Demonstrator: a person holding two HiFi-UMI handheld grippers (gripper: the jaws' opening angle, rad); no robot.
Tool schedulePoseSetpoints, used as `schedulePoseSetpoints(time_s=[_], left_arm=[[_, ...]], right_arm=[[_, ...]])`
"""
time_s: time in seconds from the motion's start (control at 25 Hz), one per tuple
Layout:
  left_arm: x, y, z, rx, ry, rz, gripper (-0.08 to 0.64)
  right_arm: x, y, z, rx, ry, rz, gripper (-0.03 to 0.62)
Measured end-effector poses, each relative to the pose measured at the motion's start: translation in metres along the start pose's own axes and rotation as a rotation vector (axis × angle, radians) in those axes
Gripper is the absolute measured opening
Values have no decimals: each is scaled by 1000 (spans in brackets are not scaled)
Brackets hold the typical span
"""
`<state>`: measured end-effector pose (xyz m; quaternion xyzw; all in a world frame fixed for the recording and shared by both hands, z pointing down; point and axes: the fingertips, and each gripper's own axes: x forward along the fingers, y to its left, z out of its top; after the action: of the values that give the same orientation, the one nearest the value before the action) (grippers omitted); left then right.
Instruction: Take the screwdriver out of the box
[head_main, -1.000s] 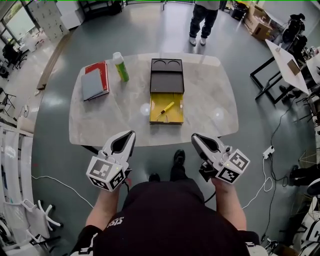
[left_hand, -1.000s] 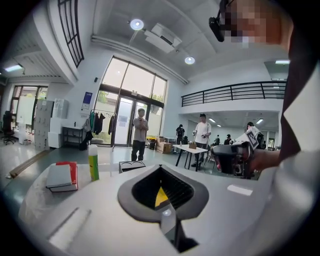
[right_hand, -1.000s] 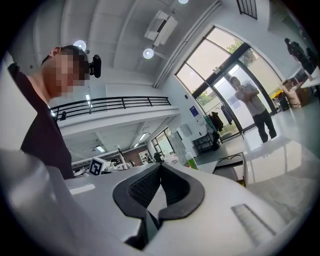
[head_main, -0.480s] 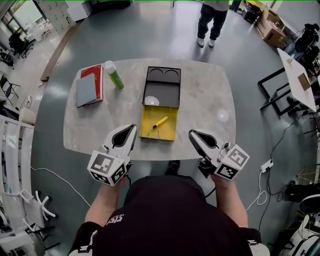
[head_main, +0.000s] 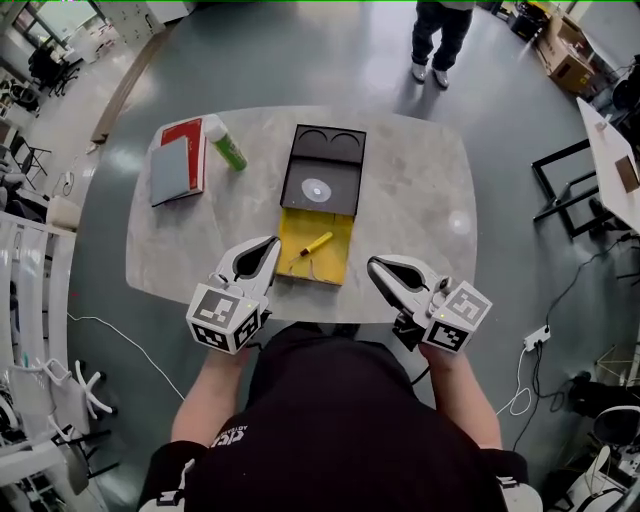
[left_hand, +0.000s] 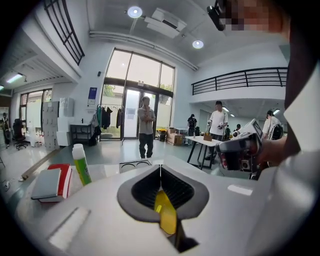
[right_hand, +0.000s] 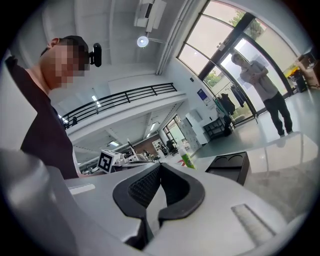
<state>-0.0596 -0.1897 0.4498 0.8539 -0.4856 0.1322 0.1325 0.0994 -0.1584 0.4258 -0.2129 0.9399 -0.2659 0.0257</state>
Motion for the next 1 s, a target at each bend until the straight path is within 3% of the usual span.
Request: schedulePoseSetpoints(time_s=[0.28,0.56,1.0], left_arm=[[28,9,-24,12,80,-37,9],[65,11,-77,11,259,-120,84],[113,11,-154,172,525,-253,144]], right_arm=[[10,-26,8,18,-11,-44,15],[15,-43,10,57,-27,-87,15],[33,-49,-18,127,5,-107,15]])
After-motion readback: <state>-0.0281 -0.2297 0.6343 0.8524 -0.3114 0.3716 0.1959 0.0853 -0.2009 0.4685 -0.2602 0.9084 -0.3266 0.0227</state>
